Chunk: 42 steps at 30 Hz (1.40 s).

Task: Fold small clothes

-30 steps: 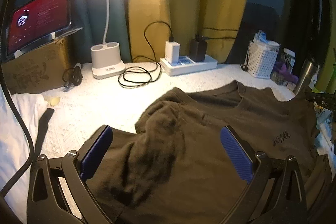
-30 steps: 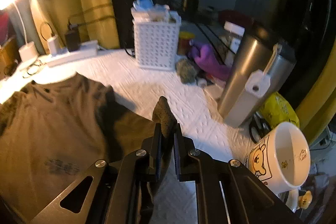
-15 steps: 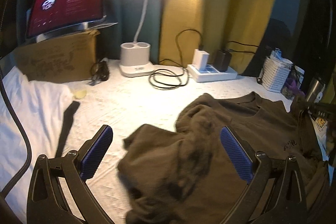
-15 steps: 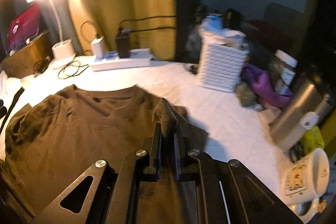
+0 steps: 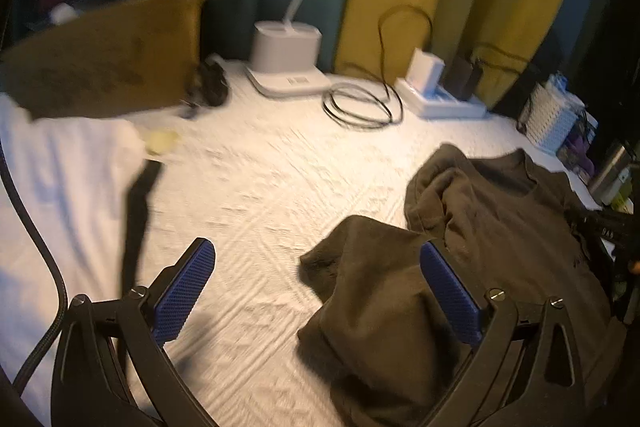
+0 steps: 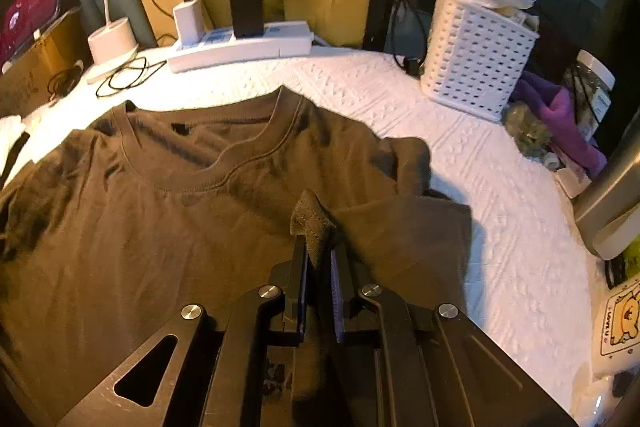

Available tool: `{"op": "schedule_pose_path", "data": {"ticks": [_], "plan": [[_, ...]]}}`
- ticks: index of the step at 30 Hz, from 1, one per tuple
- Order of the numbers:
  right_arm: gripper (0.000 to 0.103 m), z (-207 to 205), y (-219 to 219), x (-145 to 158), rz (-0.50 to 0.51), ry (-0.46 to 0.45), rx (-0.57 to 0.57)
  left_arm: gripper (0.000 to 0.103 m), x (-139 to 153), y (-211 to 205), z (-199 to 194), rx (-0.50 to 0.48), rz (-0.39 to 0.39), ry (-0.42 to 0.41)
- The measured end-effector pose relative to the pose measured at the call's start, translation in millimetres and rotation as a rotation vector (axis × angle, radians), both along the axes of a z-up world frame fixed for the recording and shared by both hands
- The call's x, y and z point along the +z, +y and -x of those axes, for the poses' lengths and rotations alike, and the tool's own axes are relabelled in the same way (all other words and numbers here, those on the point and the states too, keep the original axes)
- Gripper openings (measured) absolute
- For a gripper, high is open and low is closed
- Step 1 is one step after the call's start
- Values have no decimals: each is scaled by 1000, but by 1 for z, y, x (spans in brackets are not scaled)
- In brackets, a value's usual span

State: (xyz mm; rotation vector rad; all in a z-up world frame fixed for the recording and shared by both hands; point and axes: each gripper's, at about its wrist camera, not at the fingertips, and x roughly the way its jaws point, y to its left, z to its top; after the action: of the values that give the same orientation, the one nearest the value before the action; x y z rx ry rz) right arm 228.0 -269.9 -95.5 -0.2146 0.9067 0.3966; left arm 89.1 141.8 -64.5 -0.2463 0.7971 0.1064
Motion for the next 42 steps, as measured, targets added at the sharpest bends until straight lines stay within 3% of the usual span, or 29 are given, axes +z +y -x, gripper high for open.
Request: {"op": "schedule_pose_path", "data": {"ticks": [1, 2, 3, 4, 5, 8, 10, 13, 20, 23, 33, 35, 37, 39, 42], "plan": [[20, 2, -2, 2, 1, -3, -5, 101, -5, -1, -6, -16, 9, 17], [50, 4, -5, 5, 0, -10, -11, 99, -9, -2, -11, -35, 21, 26], [71, 5, -7, 7, -6, -12, -15, 88, -13, -3, -14, -50, 31, 40], [99, 8, -10, 9, -22, -14, -18, 75, -18, -5, -17, -63, 35, 66], [100, 10, -14, 11, -40, -16, -17, 75, -19, -10, -17, -74, 5, 69], [100, 17, -22, 14, -41, -21, -33, 51, -19, -25, -14, -140, -62, 83], [100, 20, -27, 15, -48, -19, -46, 19, -19, -29, -11, -148, -76, 81], [100, 26, -33, 19, -66, -25, -54, 9, -14, -25, -4, -122, -75, 50], [100, 45, -41, 29, -101, -53, -59, 9, 15, -3, 30, 133, -185, -107], [100, 56, -44, 29, -112, -58, -62, 9, 14, -1, 43, 186, -212, -135], [100, 87, -59, 37, -171, -79, -67, 9, 33, -12, 64, 204, -256, -192], [100, 91, -61, 40, -185, -88, -65, 9, 32, -9, 63, 217, -285, -167], [100, 95, -61, 42, -196, -94, -56, 9, 16, 2, 54, 214, -259, -103], [100, 99, -62, 42, -204, -94, -47, 9, -2, 17, 49, 229, -180, -31], [100, 103, -65, 43, -207, -97, -42, 9, 1, 17, 60, 227, -139, -62]]}}
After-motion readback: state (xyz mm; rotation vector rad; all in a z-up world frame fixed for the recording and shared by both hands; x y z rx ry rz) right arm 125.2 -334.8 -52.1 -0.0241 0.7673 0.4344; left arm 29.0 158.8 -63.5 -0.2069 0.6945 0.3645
